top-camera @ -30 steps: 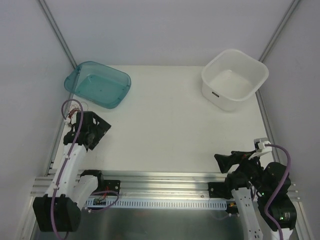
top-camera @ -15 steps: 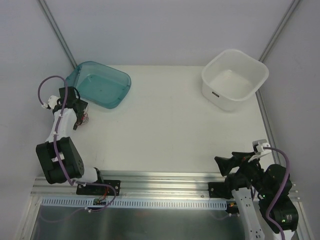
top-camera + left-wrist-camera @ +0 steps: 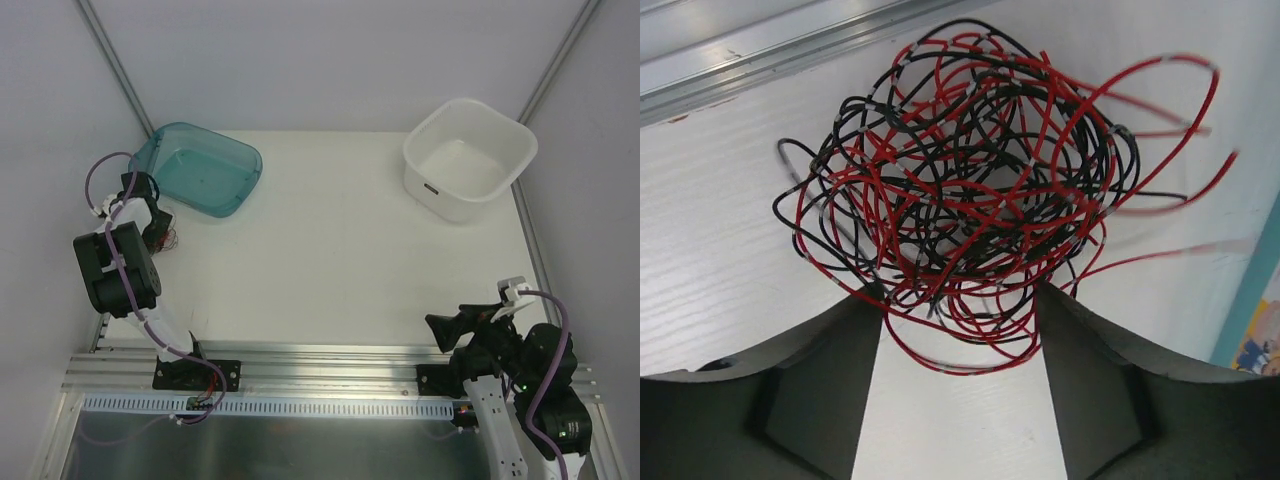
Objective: Untangle the cables
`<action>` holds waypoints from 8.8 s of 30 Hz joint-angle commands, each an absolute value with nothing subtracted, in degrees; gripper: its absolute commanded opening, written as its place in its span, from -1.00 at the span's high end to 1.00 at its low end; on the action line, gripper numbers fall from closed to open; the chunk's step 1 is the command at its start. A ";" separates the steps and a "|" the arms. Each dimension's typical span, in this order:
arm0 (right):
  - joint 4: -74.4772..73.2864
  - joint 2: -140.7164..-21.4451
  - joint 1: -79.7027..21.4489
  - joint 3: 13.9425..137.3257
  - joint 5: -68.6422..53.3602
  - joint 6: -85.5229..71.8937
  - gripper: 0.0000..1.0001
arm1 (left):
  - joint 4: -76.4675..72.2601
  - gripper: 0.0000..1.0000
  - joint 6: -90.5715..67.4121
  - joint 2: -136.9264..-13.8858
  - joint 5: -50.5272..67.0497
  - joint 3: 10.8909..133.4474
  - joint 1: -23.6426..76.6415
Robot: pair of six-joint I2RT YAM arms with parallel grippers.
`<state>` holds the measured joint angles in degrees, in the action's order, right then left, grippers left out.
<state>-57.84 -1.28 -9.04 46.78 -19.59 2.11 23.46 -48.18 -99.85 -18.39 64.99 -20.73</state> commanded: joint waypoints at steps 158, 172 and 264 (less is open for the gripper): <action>-24.70 -42.10 -47.29 36.65 10.21 -21.45 -0.60 | 5.36 0.09 -57.48 -78.57 -12.39 44.03 63.02; -15.91 -52.98 -47.20 36.91 9.23 -18.63 -0.61 | 5.71 0.61 -56.08 -80.59 -13.10 43.24 61.09; -33.04 -45.79 -44.74 39.11 26.44 -21.26 0.99 | 1.65 1.00 -35.42 -49.41 -7.72 38.05 48.35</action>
<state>-25.65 -46.85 -46.48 39.77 14.11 -16.69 -5.58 -34.83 -54.57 4.27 34.94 49.36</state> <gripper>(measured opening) 0.085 0.008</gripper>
